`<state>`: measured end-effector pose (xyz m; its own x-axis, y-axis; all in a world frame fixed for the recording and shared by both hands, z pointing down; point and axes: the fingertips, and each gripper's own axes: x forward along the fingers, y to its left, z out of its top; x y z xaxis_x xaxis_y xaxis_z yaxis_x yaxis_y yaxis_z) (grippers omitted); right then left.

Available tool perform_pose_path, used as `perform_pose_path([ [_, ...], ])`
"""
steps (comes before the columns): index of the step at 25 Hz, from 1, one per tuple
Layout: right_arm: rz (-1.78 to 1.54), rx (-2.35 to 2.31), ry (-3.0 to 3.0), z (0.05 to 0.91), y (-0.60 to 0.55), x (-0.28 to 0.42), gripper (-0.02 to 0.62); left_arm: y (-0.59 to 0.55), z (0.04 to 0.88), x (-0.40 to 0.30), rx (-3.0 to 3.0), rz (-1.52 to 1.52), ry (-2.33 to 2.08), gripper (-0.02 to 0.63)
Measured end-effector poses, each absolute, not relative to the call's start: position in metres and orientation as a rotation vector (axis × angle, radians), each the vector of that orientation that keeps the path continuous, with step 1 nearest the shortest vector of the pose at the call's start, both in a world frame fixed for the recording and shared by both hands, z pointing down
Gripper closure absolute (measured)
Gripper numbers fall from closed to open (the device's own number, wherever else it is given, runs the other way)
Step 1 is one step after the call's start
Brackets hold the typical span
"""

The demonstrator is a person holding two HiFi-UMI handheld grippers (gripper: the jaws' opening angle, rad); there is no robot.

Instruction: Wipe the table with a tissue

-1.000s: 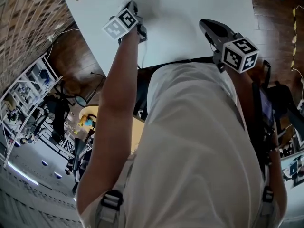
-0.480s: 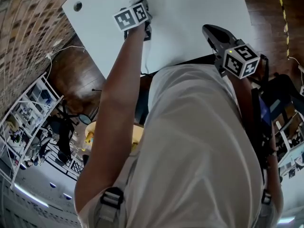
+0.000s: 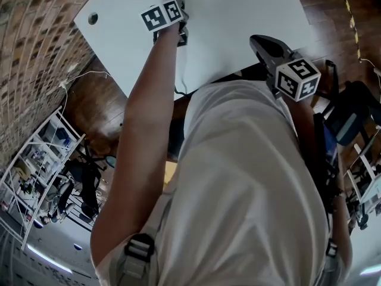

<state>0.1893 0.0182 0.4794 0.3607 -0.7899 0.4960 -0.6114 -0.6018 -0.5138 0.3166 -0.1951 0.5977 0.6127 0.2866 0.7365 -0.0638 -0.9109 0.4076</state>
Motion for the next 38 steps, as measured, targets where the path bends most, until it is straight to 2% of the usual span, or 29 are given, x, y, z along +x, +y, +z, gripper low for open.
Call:
perform_pose_path([
  [20, -1.083, -2.313, 1.391, 0.474, 0.084, 0.226, 0.584, -0.122, 0.603, 0.321, 2.297, 1.311, 0.325, 0.586],
  [26, -1.102, -2.299, 1.373, 0.48, 0.102, 0.222, 0.584, -0.071, 0.607, 0.289, 2.148, 1.476, 0.475, 0.586],
  [29, -1.086, -2.289, 1.373, 0.478, 0.101, 0.227, 0.584, -0.06, 0.598, 0.282, 2.227, 1.399, 0.533, 0.584],
  [34, -1.082, -2.268, 1.411, 0.479, 0.094, 0.229, 0.584, -0.139, 0.58, 0.27, 2.447, 1.15, 0.154, 0.584],
  [38, -1.106, -2.252, 1.432, 0.484, 0.087, 0.225, 0.584, -0.222, 0.586, 0.234, 2.523, 1.218, -0.129, 0.584],
])
